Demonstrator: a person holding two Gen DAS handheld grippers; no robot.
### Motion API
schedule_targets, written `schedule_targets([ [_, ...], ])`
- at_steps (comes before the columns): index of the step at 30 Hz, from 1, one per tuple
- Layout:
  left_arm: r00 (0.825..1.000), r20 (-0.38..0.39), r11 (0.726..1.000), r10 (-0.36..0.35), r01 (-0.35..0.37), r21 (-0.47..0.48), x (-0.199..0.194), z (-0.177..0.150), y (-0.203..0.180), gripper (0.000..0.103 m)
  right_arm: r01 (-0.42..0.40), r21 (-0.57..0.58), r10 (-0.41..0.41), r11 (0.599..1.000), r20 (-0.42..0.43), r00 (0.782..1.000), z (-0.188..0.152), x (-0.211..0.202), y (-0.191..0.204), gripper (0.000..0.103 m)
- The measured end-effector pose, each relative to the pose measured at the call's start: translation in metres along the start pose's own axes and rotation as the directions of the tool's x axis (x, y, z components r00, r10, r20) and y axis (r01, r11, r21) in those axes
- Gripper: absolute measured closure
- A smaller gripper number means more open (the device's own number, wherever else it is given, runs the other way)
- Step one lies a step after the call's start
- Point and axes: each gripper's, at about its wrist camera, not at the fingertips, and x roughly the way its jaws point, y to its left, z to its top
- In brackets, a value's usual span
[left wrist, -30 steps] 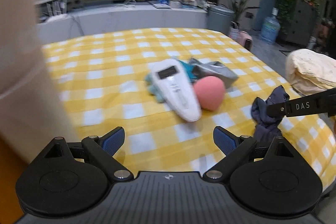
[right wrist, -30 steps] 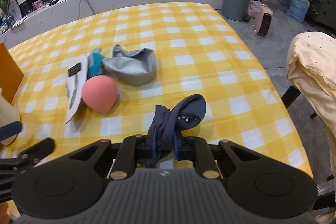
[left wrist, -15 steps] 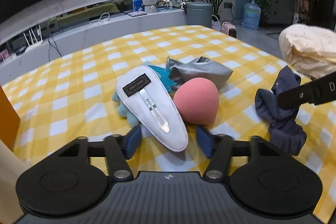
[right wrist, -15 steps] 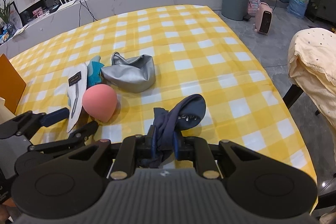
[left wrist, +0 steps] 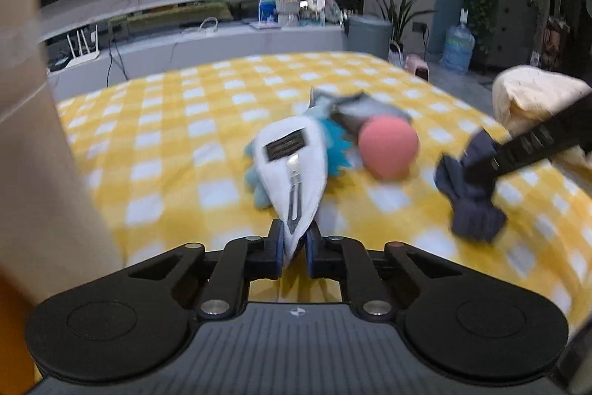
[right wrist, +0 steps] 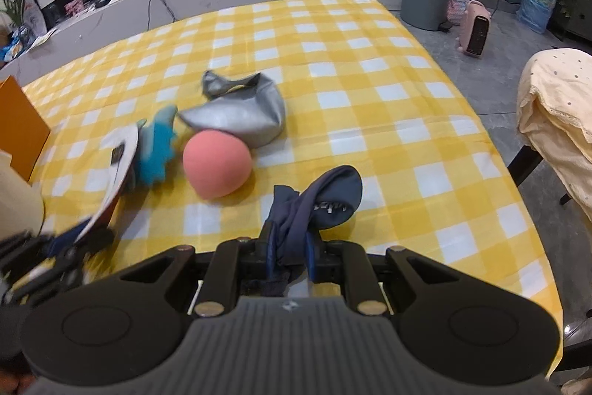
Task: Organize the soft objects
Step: 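Close the left gripper on the white packet and teal plush while the right holds the cloth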
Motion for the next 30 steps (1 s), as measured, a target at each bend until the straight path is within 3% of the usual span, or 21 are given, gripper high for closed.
schedule_targets([
  [6,0.999,-0.026,0.993,0.022,-0.019,0.116,-0.013,-0.012,-0.014,0.089,0.013,-0.019,-0.013,1.0,-0.021,1.0,-0.002,0.004,0.005,0.088],
  [8,1.0,-0.029,0.992,0.011,-0.008,0.123,-0.013,-0.008,-0.016,0.07,0.006,-0.026,-0.007,1.0,-0.021,1.0,-0.003,0.004,0.006,0.088],
  [10,1.0,-0.012,0.994,0.019,-0.018,0.11,-0.012,-0.005,-0.018,0.006,-0.005,-0.028,0.005,1.0,-0.023,1.0,-0.003,0.004,0.006,0.088],
  [11,0.999,0.012,0.994,0.031,-0.032,0.105,-0.014,-0.004,-0.018,0.001,-0.004,-0.03,0.004,1.0,-0.024,1.0,-0.003,0.005,0.006,0.088],
  [14,0.996,0.063,0.989,0.055,-0.063,0.131,-0.014,0.004,-0.023,0.001,-0.007,-0.025,0.007,1.0,-0.025,1.0,-0.003,0.005,0.005,0.088],
  [21,0.998,-0.001,0.993,0.068,-0.067,0.099,0.027,0.035,-0.035,0.001,-0.011,-0.022,0.01,1.0,-0.024,1.0,-0.003,0.005,0.005,0.087],
  [27,0.992,-0.043,0.991,0.123,-0.12,0.053,0.048,0.036,-0.028,0.001,-0.017,-0.016,0.016,1.0,-0.024,1.0,-0.003,0.005,0.003,0.087],
  [30,0.994,-0.063,0.996,0.089,-0.089,0.004,0.052,0.035,-0.02,0.016,-0.017,-0.017,0.017,1.0,-0.024,1.0,-0.004,0.006,0.003,0.087],
])
